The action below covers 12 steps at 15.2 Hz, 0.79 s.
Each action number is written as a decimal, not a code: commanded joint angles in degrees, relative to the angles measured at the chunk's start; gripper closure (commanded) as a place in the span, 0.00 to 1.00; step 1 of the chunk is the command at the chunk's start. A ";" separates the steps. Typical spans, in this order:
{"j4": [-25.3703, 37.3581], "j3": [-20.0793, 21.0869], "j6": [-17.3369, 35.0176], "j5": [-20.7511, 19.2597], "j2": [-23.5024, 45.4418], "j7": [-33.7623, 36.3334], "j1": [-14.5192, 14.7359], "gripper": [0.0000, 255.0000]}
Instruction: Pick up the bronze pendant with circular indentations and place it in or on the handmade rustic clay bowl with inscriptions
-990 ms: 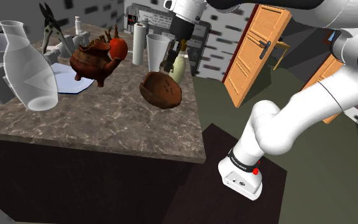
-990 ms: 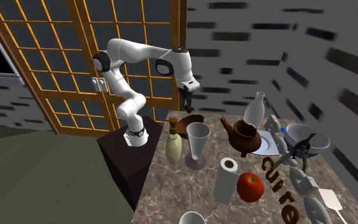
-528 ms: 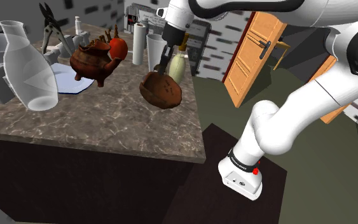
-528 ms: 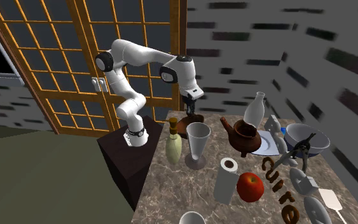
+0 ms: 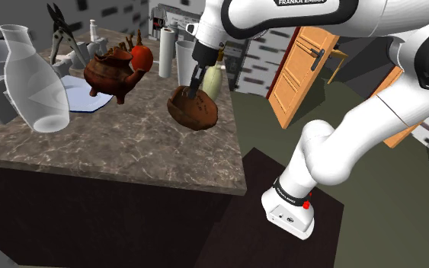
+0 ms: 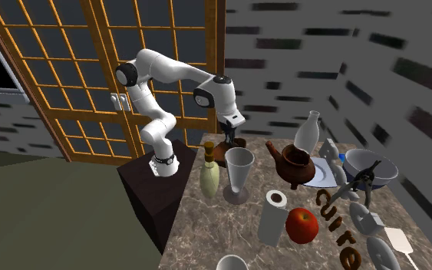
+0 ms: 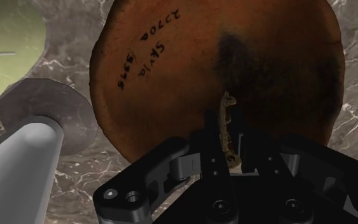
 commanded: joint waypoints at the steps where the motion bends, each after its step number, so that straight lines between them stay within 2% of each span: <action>1: -0.11 -0.02 0.15 0.01 0.03 -0.05 -0.01 1.00; 5: -0.10 -0.02 0.14 0.01 0.03 -0.04 -0.01 1.00; 6: -0.10 -0.02 0.14 0.01 0.03 -0.04 -0.01 0.00; 11: -0.10 -0.02 0.14 0.01 0.03 -0.04 -0.01 0.00; 12: 1.38 -0.11 -1.83 -0.15 -0.47 0.03 -0.11 0.00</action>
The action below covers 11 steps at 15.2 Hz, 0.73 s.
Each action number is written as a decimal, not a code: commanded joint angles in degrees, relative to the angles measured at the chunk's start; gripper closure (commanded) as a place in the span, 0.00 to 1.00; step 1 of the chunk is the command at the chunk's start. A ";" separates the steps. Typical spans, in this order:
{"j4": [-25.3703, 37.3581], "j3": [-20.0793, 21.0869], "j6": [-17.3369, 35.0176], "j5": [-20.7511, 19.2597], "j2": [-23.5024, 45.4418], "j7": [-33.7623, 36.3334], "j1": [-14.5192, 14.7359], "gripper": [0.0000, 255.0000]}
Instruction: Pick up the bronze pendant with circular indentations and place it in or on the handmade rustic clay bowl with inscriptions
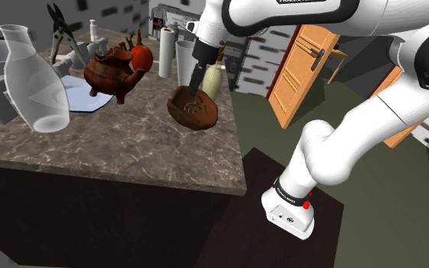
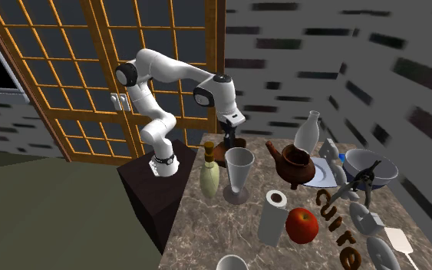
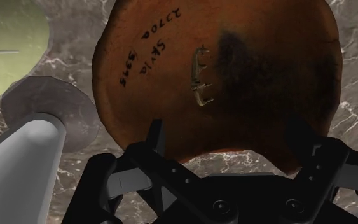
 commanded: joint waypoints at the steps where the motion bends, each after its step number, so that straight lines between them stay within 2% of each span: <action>1: 2.27 -0.15 -3.13 -0.24 -0.83 0.11 -0.16 0.00; 3: 5.22 -0.33 -6.62 -0.46 -1.36 0.21 -0.29 0.00; 11: 5.22 -0.33 -6.62 -0.46 -1.36 0.21 -0.29 0.00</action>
